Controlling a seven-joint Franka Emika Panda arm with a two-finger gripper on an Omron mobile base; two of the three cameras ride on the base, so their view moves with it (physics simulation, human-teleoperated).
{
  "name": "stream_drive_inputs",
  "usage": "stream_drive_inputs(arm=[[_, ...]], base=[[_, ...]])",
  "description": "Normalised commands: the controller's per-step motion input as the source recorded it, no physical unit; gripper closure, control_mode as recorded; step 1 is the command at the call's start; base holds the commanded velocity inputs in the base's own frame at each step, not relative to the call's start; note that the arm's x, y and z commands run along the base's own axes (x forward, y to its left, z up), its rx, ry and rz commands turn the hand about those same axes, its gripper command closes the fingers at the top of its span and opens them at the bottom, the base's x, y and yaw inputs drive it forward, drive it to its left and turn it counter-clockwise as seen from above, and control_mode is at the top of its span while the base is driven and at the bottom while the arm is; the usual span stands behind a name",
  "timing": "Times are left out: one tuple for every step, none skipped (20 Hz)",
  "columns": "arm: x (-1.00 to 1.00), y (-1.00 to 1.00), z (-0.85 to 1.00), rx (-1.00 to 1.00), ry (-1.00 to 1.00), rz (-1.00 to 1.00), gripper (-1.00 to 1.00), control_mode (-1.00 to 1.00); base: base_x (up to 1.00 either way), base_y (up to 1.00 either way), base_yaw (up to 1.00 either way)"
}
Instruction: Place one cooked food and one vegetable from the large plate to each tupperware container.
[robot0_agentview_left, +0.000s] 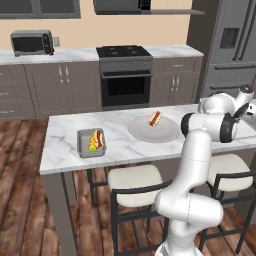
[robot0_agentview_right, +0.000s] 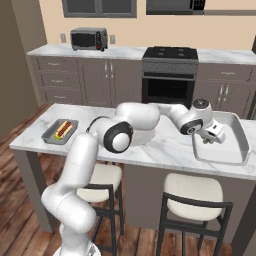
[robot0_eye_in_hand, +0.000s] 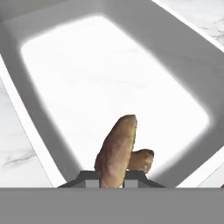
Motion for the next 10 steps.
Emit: stream_drive_inputs(arm=[[0.00, 0.00, -0.14, 0.03, 0.00, 0.00, -1.00, -1.00], [0.00, 0.00, -0.06, 0.01, 0.00, 0.00, -1.00, -1.00], [0.00, 0.00, 0.00, 0.00, 0.00, 0.00, -1.00, -1.00], [0.00, 0.00, 0.00, 0.00, 0.00, 0.00, -1.00, -1.00], [0.00, 0.00, 0.03, 0.00, 0.00, 0.00, -1.00, -1.00], [0.00, 0.00, 0.15, 0.00, 0.00, 0.00, -1.00, -1.00], [0.00, 0.01, 0.17, 0.00, 0.00, 0.00, -1.00, -1.00], [0.00, 0.01, 0.24, 0.00, 0.00, 0.00, -1.00, -1.00], [0.00, 0.09, 0.23, 0.00, 0.00, 0.00, -1.00, -1.00], [0.00, 0.12, 0.28, 0.00, 0.00, 0.00, -1.00, -1.00]], base=[[0.00, 0.00, 0.00], [0.00, 0.00, 0.00], [0.00, 0.00, 0.00], [0.00, 0.00, 0.00], [0.00, 0.00, 0.00], [0.00, 0.00, 0.00], [0.00, 0.00, 0.00], [0.00, 0.00, 0.00], [0.00, 0.00, 0.00], [0.00, 0.00, 0.00]])
